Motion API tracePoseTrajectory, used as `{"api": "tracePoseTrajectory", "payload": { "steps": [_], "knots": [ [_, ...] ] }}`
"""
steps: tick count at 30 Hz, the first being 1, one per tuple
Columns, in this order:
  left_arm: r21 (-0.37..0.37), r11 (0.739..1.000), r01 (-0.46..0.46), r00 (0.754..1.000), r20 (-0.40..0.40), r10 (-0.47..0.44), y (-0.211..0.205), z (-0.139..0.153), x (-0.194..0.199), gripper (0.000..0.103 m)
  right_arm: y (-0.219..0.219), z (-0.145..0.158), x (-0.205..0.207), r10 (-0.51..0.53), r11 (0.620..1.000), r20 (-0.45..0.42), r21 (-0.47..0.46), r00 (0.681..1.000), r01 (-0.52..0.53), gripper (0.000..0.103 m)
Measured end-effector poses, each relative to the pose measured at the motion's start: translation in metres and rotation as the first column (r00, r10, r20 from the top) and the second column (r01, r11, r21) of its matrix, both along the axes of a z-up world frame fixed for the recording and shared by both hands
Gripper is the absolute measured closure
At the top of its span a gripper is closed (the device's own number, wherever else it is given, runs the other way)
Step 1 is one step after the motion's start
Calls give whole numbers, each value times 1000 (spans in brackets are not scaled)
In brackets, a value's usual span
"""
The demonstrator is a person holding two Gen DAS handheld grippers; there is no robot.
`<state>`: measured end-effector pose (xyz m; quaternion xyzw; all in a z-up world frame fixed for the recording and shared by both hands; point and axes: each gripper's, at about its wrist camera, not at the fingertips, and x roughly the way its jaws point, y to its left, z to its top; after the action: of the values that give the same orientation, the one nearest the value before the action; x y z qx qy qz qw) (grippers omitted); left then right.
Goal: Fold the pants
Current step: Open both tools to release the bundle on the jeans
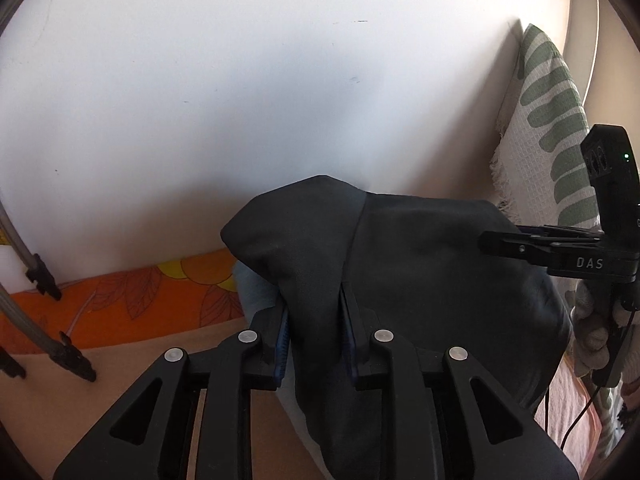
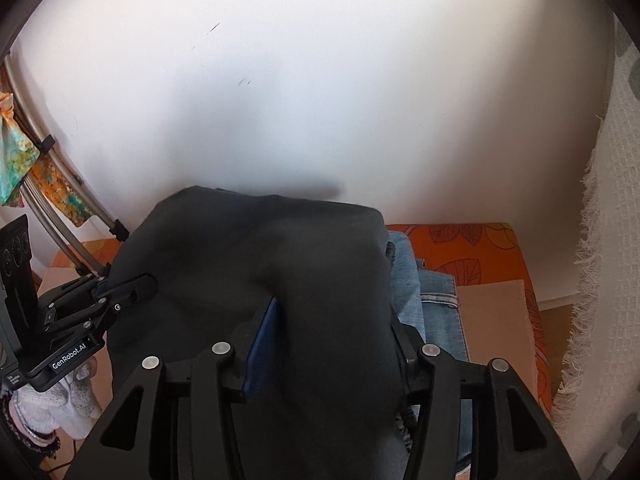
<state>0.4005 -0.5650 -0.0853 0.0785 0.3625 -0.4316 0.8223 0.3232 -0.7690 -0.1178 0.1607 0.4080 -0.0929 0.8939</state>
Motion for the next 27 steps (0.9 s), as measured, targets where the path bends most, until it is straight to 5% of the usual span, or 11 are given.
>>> {"api": "tracePoseTrajectory", "payload": {
  "steps": [3, 11, 18, 27],
  "knots": [
    [10, 1000, -19, 1000, 23, 19, 7, 4, -1, 65, 0, 10, -14, -31, 999, 28, -20, 999, 32, 33],
    [30, 999, -46, 997, 58, 44, 34, 24, -13, 62, 18, 27, -54, -71, 995, 74, -60, 995, 76, 31],
    [5, 1000, -9, 992, 128, 9, 74, 66, -62, 51, 40, 65, -103, -93, 993, 157, -63, 983, 104, 31],
    [-59, 998, 14, 984, 176, -3, 139, 116, -138, 31, 109, 102, -171, -101, 982, 244, -131, 965, 136, 16]
  ]
}}
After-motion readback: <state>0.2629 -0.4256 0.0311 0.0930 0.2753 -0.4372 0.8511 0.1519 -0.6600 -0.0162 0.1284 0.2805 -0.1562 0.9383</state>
